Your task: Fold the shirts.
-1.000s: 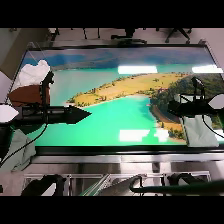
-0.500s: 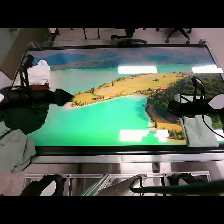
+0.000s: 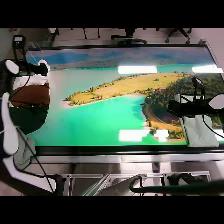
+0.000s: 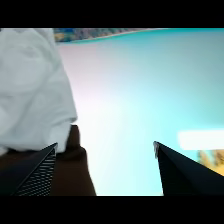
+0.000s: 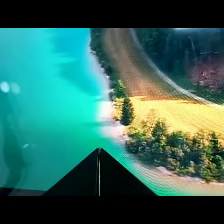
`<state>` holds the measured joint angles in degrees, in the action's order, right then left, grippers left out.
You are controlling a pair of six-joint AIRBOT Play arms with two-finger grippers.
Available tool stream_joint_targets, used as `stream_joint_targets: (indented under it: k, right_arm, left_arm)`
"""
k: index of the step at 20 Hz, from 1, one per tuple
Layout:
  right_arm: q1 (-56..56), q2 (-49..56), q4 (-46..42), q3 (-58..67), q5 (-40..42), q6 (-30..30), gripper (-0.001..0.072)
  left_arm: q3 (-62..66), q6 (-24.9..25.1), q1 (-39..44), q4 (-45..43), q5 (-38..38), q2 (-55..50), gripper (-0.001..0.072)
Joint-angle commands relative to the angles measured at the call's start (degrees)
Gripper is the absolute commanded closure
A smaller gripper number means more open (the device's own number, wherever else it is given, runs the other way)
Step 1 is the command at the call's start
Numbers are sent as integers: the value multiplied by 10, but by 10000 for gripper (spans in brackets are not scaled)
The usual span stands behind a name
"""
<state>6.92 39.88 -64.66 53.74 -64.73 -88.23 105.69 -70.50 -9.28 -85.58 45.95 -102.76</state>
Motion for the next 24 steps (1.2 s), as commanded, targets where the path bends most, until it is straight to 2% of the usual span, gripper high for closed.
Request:
stream_joint_targets:
  k: [1,5,10,11,12,13,14,20,24]
  right_arm:
    - [0,0,6,0,0,0,689]
    - [0,2,19,0,0,0,689]
    - [0,3,19,0,0,0,690]
    - [0,3,19,0,0,0,689]
    - [0,3,19,0,0,0,689]
    - [0,3,19,0,0,0,689]
    - [0,3,19,0,0,0,689]
    - [0,3,19,0,0,0,690]
    - [0,3,19,0,0,0,689]
  left_arm:
    - [142,-12,-12,-108,-52,-180,-3]
    - [94,-18,-36,-108,-220,-236,-3]
    - [86,-15,-52,-109,-257,-276,0]
    - [97,-15,-52,-109,-249,-285,147]
    - [109,-15,-51,-109,-234,-294,412]
    - [116,-16,-51,-108,-225,-297,603]
    - [120,-15,-49,-108,-220,-295,688]
    - [122,-16,-30,-103,-217,-198,686]
    - [122,-19,5,-102,-159,-84,686]
